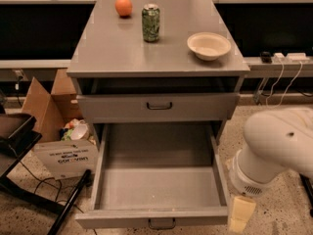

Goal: Close middle drawer

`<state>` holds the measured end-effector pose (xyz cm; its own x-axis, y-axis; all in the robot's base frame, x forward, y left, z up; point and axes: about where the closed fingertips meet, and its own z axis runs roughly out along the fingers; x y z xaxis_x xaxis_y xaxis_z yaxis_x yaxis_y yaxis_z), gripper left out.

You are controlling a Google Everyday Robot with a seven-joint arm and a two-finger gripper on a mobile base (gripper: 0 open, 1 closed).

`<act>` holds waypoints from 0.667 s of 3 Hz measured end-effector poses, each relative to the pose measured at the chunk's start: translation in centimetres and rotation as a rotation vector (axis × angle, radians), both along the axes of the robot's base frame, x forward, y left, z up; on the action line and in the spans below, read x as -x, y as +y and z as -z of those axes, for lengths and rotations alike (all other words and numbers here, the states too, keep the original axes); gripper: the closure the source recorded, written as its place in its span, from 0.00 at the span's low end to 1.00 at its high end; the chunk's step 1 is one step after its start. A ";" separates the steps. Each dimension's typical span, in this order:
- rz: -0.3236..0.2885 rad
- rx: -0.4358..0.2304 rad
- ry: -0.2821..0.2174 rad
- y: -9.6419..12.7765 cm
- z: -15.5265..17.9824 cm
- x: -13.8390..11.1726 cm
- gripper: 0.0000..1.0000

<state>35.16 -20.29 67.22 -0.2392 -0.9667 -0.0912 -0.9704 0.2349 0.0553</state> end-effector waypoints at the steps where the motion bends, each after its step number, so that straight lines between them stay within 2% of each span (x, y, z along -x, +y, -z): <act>1: -0.013 0.004 -0.023 0.5 3.5 1.1 0.00; 2: -0.017 0.009 -0.025 0.6 4.1 1.4 0.00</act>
Offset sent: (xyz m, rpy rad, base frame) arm -0.0105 0.0045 -0.0319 -0.0032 -0.0208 0.0119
